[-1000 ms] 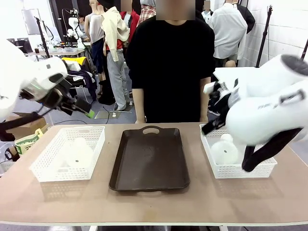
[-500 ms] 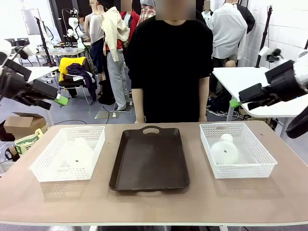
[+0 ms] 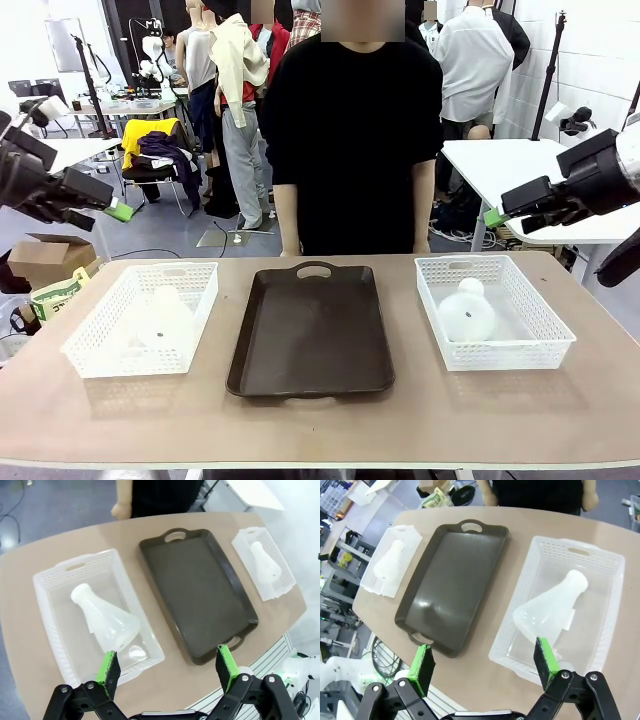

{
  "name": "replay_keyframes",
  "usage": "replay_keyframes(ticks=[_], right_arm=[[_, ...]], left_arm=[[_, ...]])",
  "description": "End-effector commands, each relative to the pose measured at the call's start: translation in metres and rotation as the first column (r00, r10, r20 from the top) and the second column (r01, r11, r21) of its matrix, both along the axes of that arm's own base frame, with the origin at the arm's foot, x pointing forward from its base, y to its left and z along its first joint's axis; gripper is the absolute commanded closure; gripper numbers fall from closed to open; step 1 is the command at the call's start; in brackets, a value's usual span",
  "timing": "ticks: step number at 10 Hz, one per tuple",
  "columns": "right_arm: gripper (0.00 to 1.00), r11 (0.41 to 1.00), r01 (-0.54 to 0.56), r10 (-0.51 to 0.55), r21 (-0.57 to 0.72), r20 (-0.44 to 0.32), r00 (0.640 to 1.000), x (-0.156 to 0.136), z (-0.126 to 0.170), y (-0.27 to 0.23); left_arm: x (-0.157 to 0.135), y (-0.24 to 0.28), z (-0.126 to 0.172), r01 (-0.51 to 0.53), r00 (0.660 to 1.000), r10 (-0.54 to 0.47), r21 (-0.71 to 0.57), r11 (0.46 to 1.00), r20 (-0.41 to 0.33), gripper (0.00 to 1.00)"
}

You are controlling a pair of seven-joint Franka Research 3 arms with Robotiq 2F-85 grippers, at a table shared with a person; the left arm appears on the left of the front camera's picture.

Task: Prepare the laboratory tools.
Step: Pick up the Big flask that the person points to.

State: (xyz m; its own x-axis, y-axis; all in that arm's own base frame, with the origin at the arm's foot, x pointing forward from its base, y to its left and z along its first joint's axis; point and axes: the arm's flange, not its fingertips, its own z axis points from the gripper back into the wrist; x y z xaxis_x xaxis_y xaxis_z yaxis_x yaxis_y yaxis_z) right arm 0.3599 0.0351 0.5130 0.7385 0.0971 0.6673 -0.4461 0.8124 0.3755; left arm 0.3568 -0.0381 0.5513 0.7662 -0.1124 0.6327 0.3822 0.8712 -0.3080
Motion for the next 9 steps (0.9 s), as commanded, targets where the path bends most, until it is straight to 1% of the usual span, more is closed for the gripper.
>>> replay_keyframes(ticks=[1, 2, 3, 4, 5, 6, 7, 8, 9], right_arm=[[0.0, 1.0, 0.008, -0.008, -0.002, -0.007, 1.0, 0.002, -0.004, -0.005], [0.0, 0.985, 0.096, -0.067, 0.141, -0.197, 0.978, 0.013, 0.007, -0.022], [0.0, 0.937, 0.206, -0.091, 0.284, -0.37, 0.925, 0.028, 0.023, -0.056], [0.0, 0.884, 0.277, -0.066, 0.376, -0.488, 0.87, 0.041, 0.032, -0.086], [0.0, 0.841, 0.307, -0.003, 0.446, -0.563, 0.826, 0.049, 0.038, -0.108], [0.0, 0.8, 0.329, 0.049, 0.501, -0.602, 0.797, 0.051, 0.038, -0.121], [0.0, 0.759, 0.339, 0.123, 0.556, -0.633, 0.764, 0.053, 0.033, -0.133], [0.0, 0.717, 0.336, 0.214, 0.611, -0.652, 0.728, 0.054, 0.024, -0.143], [0.0, 0.689, 0.334, 0.277, 0.644, -0.659, 0.7, 0.054, 0.015, -0.149]], left_arm=[[0.002, 0.009, -0.003, -0.023, 1.0, 0.023, 0.009, 1.0, -0.004, 0.0], [-0.002, 0.022, -0.001, -0.028, 0.999, 0.024, -0.081, 0.996, -0.046, 0.0], [-0.009, 0.046, -0.002, -0.048, 0.995, 0.028, -0.204, 0.978, -0.097, 0.0], [-0.011, 0.067, -0.004, -0.062, 0.992, 0.025, -0.301, 0.952, -0.127, 0.0], [-0.011, 0.084, -0.006, -0.077, 0.988, 0.018, -0.393, 0.916, -0.151, 0.0], [-0.014, 0.097, -0.008, -0.106, 0.984, 0.029, -0.449, 0.887, -0.175, 0.0], [-0.014, 0.112, -0.013, -0.129, 0.978, 0.022, -0.513, 0.849, -0.209, 0.0], [-0.015, 0.129, -0.019, -0.14, 0.972, -0.006, -0.594, 0.792, -0.237, 0.0], [-0.015, 0.146, -0.027, -0.16, 0.968, -0.006, -0.633, 0.758, -0.252, 0.0]])
